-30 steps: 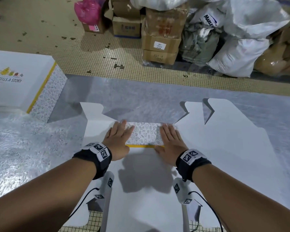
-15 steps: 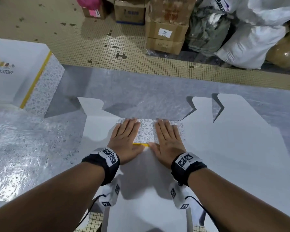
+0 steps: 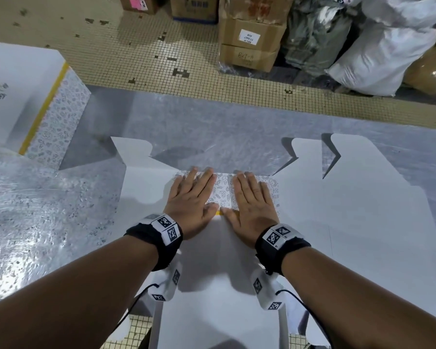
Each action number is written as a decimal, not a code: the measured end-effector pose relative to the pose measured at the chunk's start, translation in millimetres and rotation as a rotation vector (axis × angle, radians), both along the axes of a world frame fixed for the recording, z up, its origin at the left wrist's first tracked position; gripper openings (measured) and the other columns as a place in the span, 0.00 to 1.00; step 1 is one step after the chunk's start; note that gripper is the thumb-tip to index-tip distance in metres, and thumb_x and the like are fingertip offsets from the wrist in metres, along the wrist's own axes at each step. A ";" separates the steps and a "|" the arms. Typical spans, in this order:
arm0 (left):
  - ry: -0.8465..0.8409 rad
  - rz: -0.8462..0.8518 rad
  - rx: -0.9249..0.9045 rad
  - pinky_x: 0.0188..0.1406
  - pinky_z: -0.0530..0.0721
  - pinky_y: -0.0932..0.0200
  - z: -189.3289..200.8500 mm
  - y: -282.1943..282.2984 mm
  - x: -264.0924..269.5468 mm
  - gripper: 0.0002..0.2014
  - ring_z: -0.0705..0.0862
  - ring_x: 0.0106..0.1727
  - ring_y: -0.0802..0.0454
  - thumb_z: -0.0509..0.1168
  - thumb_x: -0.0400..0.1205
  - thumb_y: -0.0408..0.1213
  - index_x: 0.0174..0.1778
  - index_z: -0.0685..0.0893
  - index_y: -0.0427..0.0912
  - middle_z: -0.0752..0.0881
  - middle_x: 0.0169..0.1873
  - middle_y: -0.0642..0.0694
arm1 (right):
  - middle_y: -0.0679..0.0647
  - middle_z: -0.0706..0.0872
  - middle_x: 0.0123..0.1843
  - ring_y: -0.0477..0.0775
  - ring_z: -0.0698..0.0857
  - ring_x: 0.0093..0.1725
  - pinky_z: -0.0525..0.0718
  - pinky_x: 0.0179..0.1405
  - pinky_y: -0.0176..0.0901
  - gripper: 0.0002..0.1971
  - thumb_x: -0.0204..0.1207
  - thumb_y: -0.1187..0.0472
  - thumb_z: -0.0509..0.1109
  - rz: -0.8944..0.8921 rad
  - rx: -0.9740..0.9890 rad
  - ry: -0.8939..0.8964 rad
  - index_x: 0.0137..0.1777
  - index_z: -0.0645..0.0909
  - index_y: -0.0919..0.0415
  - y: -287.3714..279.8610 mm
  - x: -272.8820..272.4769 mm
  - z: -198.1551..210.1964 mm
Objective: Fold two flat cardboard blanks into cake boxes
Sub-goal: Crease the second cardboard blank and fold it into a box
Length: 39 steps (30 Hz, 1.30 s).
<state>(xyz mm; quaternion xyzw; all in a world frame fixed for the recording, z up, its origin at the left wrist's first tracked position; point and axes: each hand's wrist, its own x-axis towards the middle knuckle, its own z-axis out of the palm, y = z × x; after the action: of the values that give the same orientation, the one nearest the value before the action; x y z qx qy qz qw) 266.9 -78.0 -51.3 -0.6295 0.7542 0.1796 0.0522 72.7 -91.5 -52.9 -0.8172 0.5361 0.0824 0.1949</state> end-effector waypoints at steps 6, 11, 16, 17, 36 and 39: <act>0.050 -0.009 0.078 0.81 0.27 0.49 5.2 -4.1 3.7 0.36 0.26 0.85 0.55 0.40 0.84 0.61 0.88 0.37 0.55 0.31 0.84 0.63 | 0.44 0.29 0.87 0.46 0.26 0.84 0.29 0.84 0.52 0.42 0.79 0.31 0.37 -0.021 0.052 -0.028 0.87 0.32 0.52 -5.0 0.7 6.0; 0.008 -0.035 0.161 0.84 0.30 0.47 17.3 -8.1 4.2 0.37 0.26 0.85 0.53 0.42 0.86 0.62 0.87 0.34 0.54 0.28 0.84 0.61 | 0.46 0.29 0.87 0.45 0.27 0.84 0.32 0.85 0.49 0.47 0.82 0.31 0.52 -0.025 0.162 -0.102 0.87 0.31 0.55 -11.1 -9.0 27.3; -0.049 -0.005 0.196 0.86 0.37 0.41 32.8 -13.1 -10.4 0.40 0.32 0.87 0.45 0.55 0.88 0.54 0.88 0.37 0.47 0.33 0.87 0.54 | 0.52 0.30 0.88 0.51 0.29 0.86 0.31 0.84 0.48 0.59 0.73 0.24 0.59 -0.186 0.146 -0.036 0.86 0.29 0.60 -11.6 -30.5 29.2; -0.049 0.003 0.187 0.86 0.39 0.41 36.1 -15.1 -15.4 0.41 0.33 0.87 0.44 0.58 0.88 0.51 0.88 0.39 0.44 0.35 0.87 0.51 | 0.52 0.29 0.88 0.51 0.29 0.86 0.31 0.84 0.48 0.59 0.73 0.23 0.57 -0.175 0.163 -0.017 0.86 0.29 0.61 -11.5 -32.6 29.7; 0.073 -0.163 0.273 0.85 0.32 0.50 32.1 -24.7 -32.9 0.46 0.29 0.85 0.54 0.61 0.85 0.57 0.88 0.35 0.50 0.31 0.86 0.56 | 0.53 0.29 0.88 0.51 0.30 0.86 0.35 0.86 0.51 0.52 0.81 0.39 0.64 -0.130 0.234 0.039 0.87 0.31 0.60 -11.1 -50.1 35.6; 0.186 -0.073 0.186 0.86 0.40 0.56 35.6 -22.4 -6.9 0.51 0.37 0.87 0.53 0.68 0.82 0.55 0.88 0.39 0.44 0.37 0.87 0.50 | 0.51 0.27 0.87 0.51 0.28 0.85 0.35 0.86 0.51 0.51 0.82 0.38 0.63 -0.116 0.239 0.078 0.86 0.30 0.60 -12.5 -49.5 36.1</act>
<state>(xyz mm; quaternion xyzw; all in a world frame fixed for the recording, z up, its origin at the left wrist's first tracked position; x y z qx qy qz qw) 260.0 -100.4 -15.7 -0.5748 0.7582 0.3041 0.0467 23.2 -104.0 -16.7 -0.7519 0.5759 0.1662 0.2744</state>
